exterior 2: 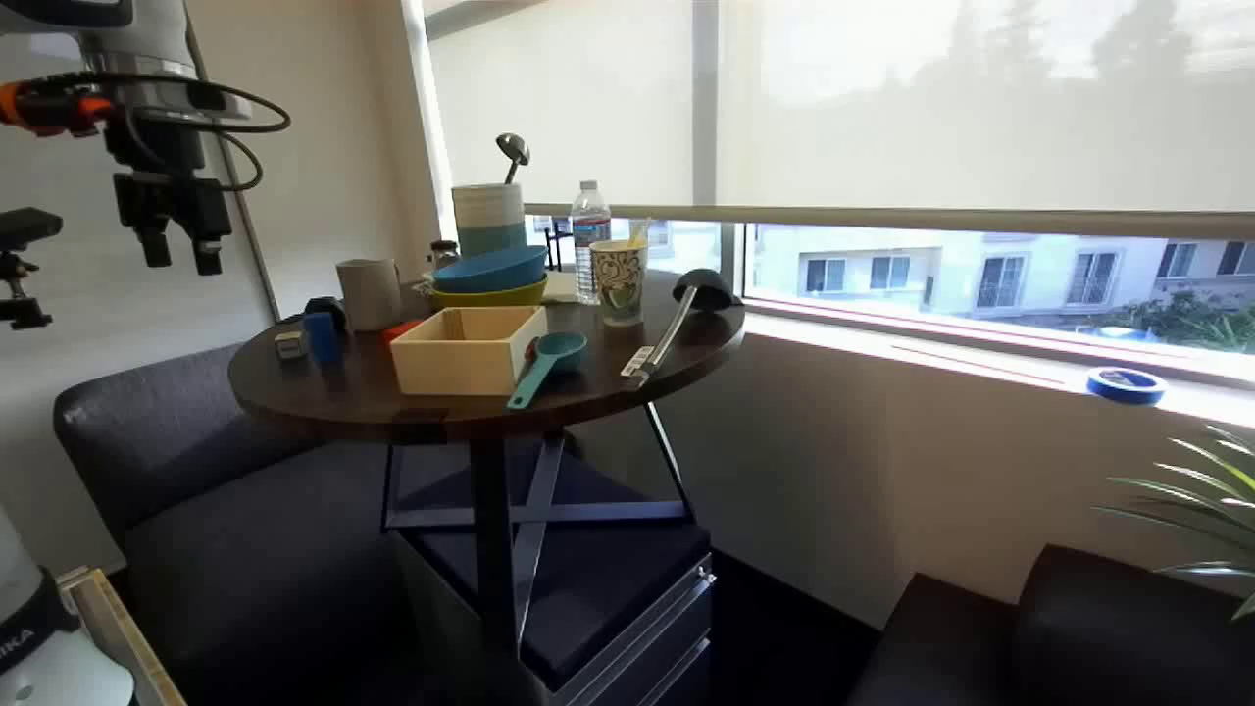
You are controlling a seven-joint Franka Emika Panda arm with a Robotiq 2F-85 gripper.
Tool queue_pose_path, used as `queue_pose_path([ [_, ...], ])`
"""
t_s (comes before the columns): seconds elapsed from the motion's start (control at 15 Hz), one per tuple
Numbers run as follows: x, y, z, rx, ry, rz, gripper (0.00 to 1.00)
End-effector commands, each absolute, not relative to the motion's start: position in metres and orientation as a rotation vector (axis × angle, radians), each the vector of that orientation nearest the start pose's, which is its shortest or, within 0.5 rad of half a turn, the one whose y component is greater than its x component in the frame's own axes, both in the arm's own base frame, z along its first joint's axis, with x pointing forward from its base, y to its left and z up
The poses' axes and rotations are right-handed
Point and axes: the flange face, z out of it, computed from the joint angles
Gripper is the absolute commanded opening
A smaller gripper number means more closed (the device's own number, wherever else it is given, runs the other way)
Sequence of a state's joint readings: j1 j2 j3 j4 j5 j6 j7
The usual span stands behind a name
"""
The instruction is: Put the black object in the white jug.
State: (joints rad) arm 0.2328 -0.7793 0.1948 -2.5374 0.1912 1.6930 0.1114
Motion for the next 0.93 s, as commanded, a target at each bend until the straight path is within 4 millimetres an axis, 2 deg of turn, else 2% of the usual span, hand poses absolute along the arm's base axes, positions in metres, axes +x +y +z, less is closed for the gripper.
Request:
queue_pose_path([
  [0.0,0.276,0.153,0.508,-3.086,-0.350,0.129,1.00],
  [0.47,0.276,0.153,0.508,-3.086,-0.350,0.129,1.00],
  [0.6,0.299,0.164,0.503,-3.049,-0.521,0.072,1.00],
  [0.87,0.338,0.181,0.486,-3.000,-0.663,-0.071,1.00],
])
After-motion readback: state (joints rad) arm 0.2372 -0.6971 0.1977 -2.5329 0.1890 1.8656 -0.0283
